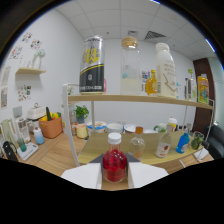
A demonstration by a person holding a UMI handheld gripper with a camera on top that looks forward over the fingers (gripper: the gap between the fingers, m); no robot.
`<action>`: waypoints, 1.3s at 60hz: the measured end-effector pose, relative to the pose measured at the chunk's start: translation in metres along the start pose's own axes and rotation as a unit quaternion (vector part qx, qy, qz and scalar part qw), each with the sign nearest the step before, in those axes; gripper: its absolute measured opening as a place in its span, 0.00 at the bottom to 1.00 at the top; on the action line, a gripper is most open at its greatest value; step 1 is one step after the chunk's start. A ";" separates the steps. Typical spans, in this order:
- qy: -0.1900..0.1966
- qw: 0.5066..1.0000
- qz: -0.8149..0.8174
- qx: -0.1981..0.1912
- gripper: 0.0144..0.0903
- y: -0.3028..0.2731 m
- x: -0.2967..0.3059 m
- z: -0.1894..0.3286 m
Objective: Make me a cup of Vodka Sunrise.
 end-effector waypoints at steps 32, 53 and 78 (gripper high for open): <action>-0.007 0.952 0.304 -0.029 0.26 0.045 0.071 -0.023; -0.117 0.661 0.741 0.004 0.26 0.015 0.082 -0.020; -0.157 0.434 0.887 0.015 0.26 0.013 0.092 -0.023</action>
